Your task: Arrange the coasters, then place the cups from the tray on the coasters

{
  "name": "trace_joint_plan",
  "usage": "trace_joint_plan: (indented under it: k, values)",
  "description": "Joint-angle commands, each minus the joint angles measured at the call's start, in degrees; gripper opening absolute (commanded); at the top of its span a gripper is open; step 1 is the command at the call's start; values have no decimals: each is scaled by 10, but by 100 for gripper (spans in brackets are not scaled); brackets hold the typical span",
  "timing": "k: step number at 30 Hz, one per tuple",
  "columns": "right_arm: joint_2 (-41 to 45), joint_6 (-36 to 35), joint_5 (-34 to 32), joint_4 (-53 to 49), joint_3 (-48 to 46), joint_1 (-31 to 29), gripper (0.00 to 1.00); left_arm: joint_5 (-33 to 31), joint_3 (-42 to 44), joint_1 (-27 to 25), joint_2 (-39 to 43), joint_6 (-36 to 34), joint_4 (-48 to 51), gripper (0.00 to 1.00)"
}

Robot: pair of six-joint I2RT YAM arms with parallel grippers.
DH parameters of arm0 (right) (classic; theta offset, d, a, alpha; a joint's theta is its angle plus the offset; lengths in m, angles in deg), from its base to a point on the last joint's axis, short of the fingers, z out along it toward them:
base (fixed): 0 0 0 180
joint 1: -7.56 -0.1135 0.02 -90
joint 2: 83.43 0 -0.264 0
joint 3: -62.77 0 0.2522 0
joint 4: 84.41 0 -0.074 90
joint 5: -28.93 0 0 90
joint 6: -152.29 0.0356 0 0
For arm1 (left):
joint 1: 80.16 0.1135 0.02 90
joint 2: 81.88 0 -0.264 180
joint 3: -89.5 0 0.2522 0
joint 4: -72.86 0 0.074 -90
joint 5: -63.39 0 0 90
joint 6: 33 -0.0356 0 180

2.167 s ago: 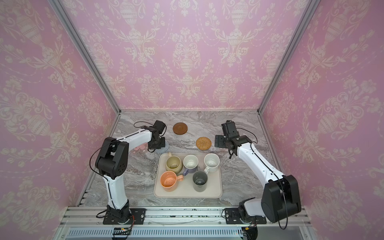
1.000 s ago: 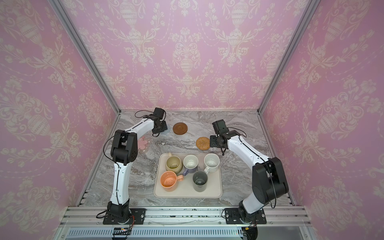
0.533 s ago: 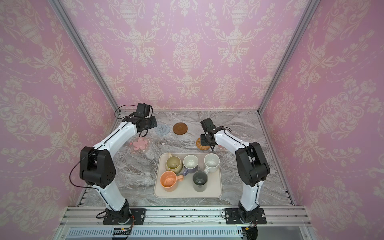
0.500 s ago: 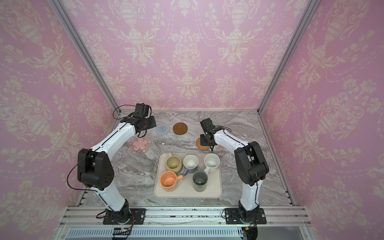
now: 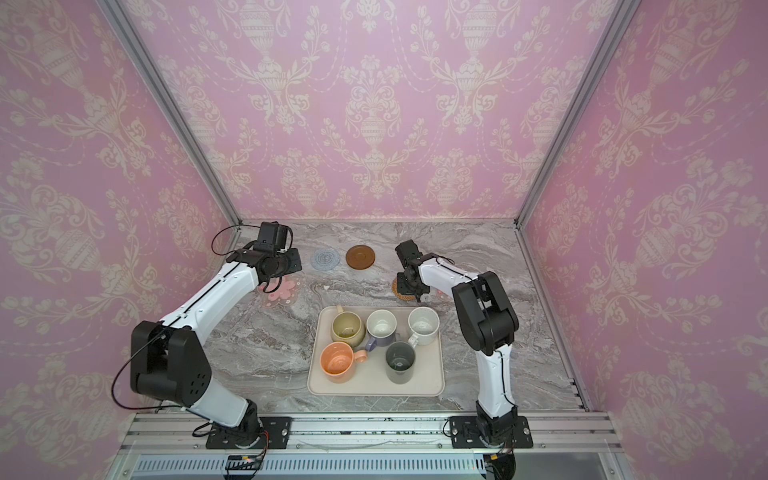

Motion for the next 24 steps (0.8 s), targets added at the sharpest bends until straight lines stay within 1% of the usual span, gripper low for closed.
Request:
trace_joint_plan:
  k: [1,6,16,24]
  values:
    - [-24,17,8,-16,27,-5,23,-9,16,5,15,-1,16,18]
    - [-62,17,5,-26,66,-6,22,-6,21,9,13,4,19,19]
    - [-161,-3,-8,-90,232,-4,22,-11,27,16,-8,2,20,20]
    - [-233,-5,7,-127,358,8,21,-6,26,23,-36,3,14,20]
